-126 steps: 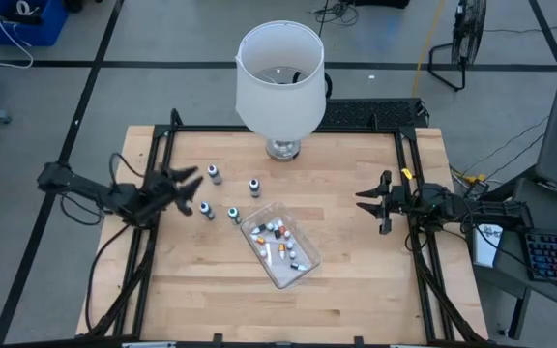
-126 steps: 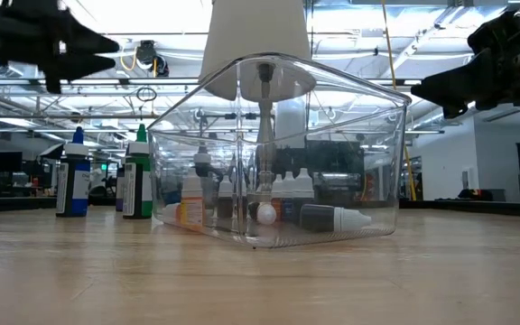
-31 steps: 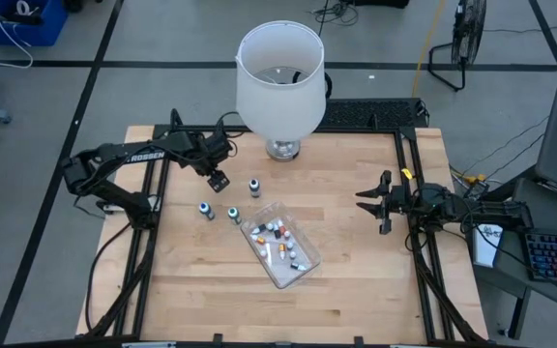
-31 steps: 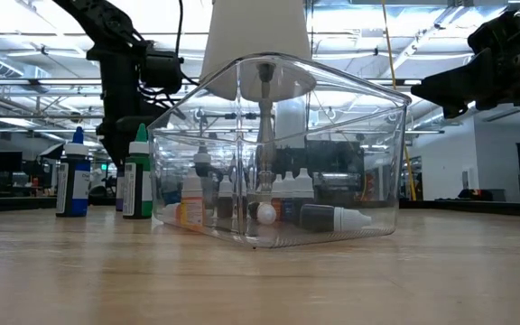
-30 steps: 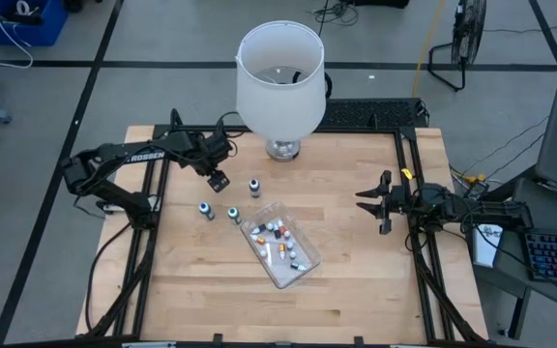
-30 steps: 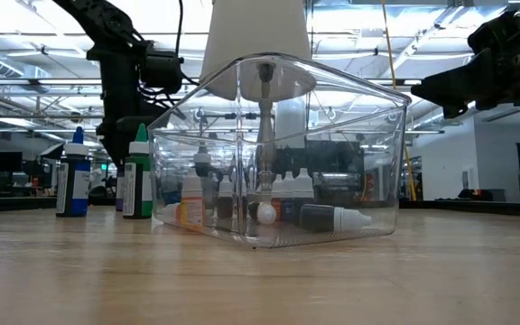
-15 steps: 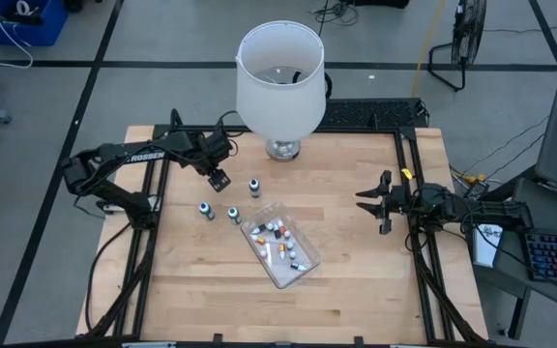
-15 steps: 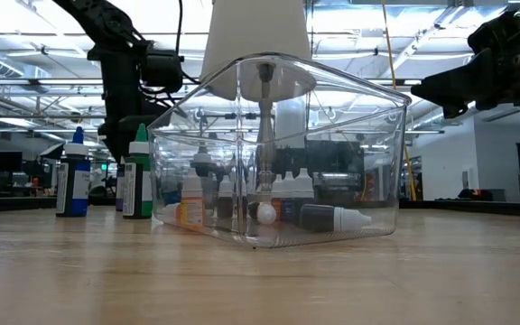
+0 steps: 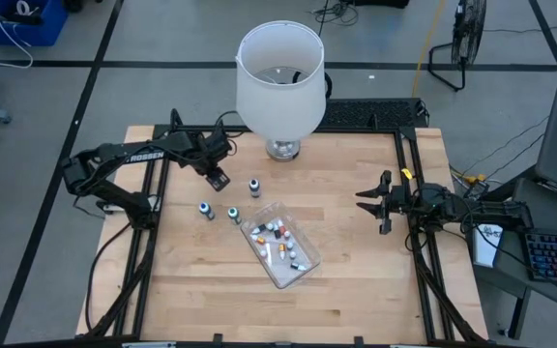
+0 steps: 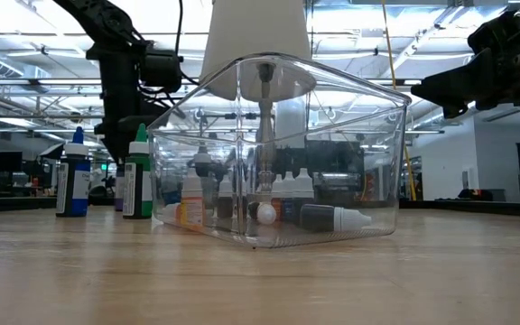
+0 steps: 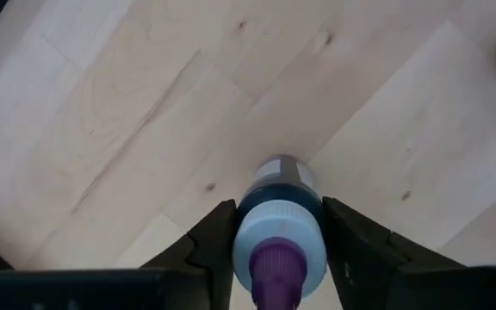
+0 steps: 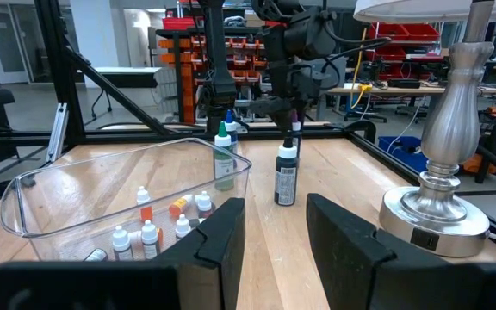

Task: Pick & Place food coloring
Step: Put the violet food coloring bottle into the bin

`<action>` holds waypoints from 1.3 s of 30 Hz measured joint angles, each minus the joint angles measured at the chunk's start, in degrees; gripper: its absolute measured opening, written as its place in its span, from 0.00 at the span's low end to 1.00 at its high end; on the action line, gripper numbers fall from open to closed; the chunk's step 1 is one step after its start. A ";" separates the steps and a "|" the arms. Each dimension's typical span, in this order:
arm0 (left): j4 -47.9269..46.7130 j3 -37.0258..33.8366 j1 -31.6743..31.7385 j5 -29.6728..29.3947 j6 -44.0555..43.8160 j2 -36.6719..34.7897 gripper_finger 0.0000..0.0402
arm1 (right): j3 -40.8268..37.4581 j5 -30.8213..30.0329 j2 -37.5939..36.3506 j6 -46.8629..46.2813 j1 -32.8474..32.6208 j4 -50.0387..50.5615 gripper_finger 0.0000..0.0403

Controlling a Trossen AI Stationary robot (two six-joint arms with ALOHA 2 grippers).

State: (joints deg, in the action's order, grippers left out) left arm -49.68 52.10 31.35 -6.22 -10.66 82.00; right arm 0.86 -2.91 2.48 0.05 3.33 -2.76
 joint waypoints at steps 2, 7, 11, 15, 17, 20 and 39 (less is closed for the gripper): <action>-0.97 0.02 0.00 -0.04 0.00 0.00 0.37 | -0.02 -0.01 0.00 0.00 0.02 0.00 0.28; -2.09 0.24 -1.36 -0.06 -0.62 -0.48 0.37 | 0.00 0.00 0.00 0.00 0.01 0.00 0.28; -4.51 3.75 -4.32 0.31 -2.07 -2.43 0.37 | 0.00 -0.01 0.02 -0.02 0.00 0.00 0.28; -11.36 10.19 -9.45 -2.69 -5.91 -4.11 0.37 | -0.01 -0.01 0.02 -0.02 0.01 0.00 0.28; -14.43 14.33 -12.89 -2.94 -7.04 -4.83 0.37 | -0.02 -0.01 0.02 0.00 0.02 0.00 0.28; -15.76 20.52 -18.51 -3.22 -8.64 -4.91 0.37 | -0.02 -0.01 0.00 0.00 0.02 0.00 0.28; -15.36 43.69 -43.54 -5.63 -5.04 16.56 0.37 | -0.01 -0.01 0.02 -0.01 0.00 0.00 0.28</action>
State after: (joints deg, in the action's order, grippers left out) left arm -65.04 95.79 -12.19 -11.85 -15.70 98.56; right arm 0.86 -2.92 2.50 0.05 3.33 -2.76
